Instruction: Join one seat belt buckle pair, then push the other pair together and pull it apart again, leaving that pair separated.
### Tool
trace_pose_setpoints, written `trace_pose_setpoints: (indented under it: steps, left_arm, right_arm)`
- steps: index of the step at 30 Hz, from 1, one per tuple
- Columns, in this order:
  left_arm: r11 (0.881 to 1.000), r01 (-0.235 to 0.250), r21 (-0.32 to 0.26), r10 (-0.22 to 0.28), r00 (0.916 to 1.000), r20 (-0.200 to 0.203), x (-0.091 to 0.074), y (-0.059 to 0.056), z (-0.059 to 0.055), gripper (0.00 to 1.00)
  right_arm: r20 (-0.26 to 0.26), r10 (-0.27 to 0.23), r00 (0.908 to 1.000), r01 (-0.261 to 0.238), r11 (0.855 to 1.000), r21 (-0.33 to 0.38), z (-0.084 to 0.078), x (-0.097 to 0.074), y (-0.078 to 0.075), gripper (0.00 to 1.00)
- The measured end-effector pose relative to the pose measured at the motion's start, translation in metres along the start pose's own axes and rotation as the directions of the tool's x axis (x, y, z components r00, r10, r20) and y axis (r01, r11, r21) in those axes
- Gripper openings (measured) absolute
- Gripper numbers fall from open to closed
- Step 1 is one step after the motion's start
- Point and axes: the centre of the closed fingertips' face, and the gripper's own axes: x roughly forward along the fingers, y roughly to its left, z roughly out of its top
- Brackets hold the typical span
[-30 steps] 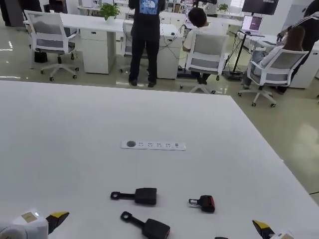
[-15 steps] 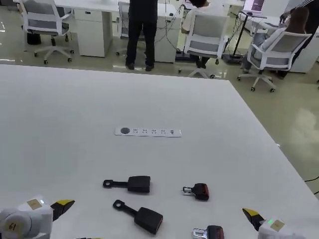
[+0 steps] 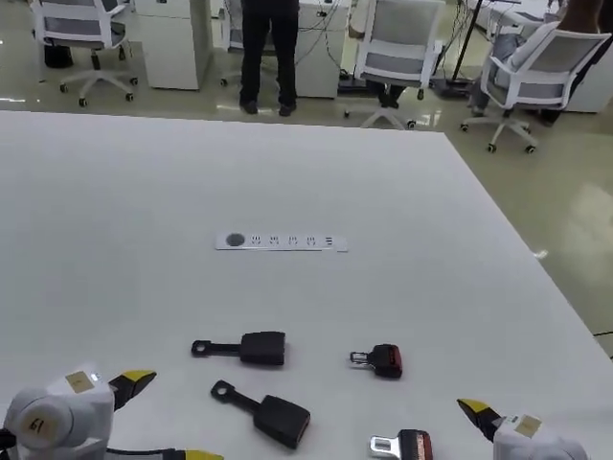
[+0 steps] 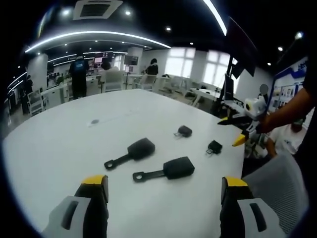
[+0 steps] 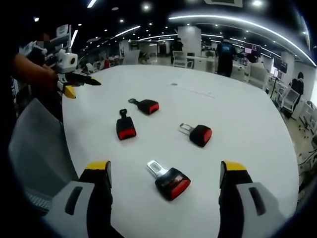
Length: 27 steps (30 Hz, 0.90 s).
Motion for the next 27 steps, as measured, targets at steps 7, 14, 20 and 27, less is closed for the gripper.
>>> trace_pose_setpoints:
  steps: [7,14,20,27]
  left_arm:
    - [0.999,0.036,0.024,-0.036,0.9992,-0.016,0.017,-0.001,0.006,0.96]
    - [0.995,0.084,0.048,-0.082,0.9955,-0.048,0.034,-0.004,0.004,0.95]
    - [0.990,0.122,0.066,-0.117,0.9901,-0.077,0.049,-0.005,0.002,0.94]
    - [0.976,0.189,0.111,-0.174,0.9754,-0.136,0.066,-0.013,-0.004,0.92]
  right_arm:
    - [-0.030,0.041,0.9987,-0.041,0.999,-0.013,-0.006,0.011,-0.001,0.88]
    - [-0.066,0.088,0.9940,-0.089,0.996,-0.025,-0.012,0.024,-0.003,0.83]
    - [-0.090,0.134,0.9869,-0.139,0.989,-0.045,-0.016,0.032,0.001,0.82]
    - [-0.129,0.180,0.9751,-0.188,0.981,-0.054,-0.023,0.037,0.005,0.81]
